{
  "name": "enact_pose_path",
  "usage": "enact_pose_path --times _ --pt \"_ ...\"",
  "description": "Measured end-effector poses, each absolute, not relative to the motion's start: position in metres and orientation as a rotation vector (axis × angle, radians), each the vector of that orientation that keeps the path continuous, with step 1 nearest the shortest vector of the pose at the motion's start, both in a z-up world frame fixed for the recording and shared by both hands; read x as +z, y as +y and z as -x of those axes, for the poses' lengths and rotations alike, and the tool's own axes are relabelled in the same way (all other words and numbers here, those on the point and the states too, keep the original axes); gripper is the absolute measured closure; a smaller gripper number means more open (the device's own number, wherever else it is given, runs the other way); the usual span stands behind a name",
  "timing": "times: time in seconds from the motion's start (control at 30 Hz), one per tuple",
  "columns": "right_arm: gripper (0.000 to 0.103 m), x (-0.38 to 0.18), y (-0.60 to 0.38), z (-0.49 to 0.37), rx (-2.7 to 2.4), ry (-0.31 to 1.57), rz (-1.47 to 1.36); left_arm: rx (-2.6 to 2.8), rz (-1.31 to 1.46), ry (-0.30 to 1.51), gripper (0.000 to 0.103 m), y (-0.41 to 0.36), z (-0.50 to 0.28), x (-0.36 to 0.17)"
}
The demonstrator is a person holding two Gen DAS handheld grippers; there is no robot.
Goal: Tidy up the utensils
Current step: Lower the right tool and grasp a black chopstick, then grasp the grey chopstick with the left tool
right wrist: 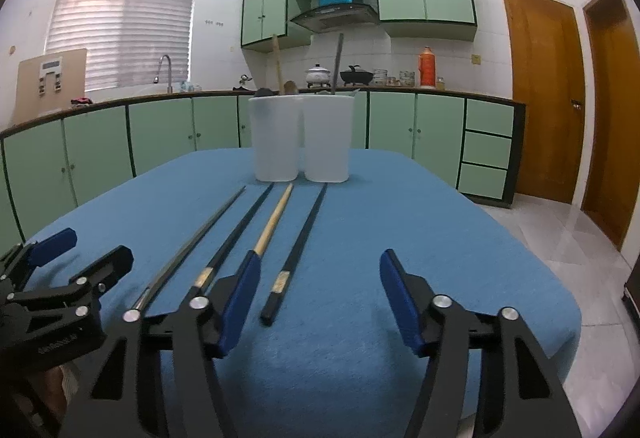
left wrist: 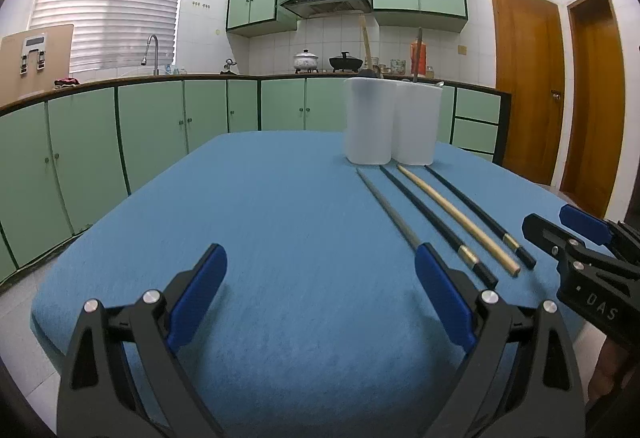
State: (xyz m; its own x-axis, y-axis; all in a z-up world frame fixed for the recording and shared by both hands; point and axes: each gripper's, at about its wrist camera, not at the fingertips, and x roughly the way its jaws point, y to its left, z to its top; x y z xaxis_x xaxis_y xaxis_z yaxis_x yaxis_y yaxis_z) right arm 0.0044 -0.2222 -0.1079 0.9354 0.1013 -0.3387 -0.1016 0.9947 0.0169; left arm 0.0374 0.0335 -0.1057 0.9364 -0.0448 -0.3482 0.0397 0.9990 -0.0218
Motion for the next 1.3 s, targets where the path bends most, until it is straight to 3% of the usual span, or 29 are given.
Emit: enact_pose_path --times 0.8,1.3 --pt "0.092 -0.128 -0.200 0.002 0.098 0.324 0.044 -0.049 0.038 0.361 0.011 0.041 -0.036 -0.109" --pt "0.097 -0.128 -0.209 0.012 0.046 0.305 0.055 -0.083 0.036 0.357 0.011 0.026 -0.025 -0.113"
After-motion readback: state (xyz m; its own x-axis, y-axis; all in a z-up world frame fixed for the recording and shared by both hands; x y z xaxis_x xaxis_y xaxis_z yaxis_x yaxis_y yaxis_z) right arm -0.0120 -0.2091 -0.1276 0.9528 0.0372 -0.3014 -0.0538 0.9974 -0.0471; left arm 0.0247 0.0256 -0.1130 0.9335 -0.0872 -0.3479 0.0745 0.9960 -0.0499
